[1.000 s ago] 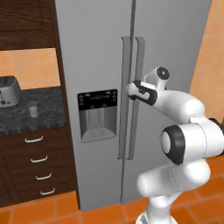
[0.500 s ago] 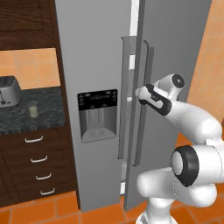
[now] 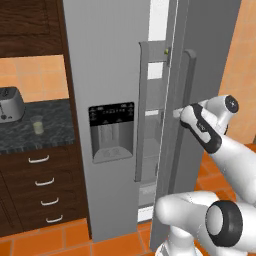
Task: Grab a lemon wedge from the fridge and one ice cube from the ice bowl, and put them in the glass of lemonade.
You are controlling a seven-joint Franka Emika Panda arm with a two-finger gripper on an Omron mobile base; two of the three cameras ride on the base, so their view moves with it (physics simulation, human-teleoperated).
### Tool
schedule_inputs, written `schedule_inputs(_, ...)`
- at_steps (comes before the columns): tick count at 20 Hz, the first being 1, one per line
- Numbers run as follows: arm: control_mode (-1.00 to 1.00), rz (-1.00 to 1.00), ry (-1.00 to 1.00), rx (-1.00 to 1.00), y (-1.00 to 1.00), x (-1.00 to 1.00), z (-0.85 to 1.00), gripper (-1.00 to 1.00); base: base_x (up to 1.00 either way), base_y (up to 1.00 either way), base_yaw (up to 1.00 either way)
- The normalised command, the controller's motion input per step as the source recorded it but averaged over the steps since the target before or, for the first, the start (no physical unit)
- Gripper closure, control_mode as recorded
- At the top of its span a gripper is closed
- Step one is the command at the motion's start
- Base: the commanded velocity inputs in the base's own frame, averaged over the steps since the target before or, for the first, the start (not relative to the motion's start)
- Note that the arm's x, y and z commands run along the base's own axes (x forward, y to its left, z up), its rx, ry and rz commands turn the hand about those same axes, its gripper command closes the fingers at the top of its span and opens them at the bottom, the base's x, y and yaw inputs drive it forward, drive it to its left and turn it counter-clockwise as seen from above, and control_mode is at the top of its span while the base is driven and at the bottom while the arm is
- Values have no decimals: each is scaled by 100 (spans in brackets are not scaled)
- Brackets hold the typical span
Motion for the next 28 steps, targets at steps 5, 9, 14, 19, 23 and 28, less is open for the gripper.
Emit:
schedule_inputs(5,-100,0,2,2,-81,-49,28,100,0,0,0)
schedule_inputs(9,-100,0,10,0,-55,-24,34,100,0,0,0)
schedule_inputs(14,-100,0,11,0,-16,-1,34,-100,0,0,0)
schedule_inputs(19,-100,0,1,0,-16,-77,68,-100,0,0,0)
schedule_inputs(23,-100,1,-1,0,0,-92,88,-100,0,0,0)
schedule_inputs(28,-100,7,0,-10,33,-77,88,-100,0,0,0)
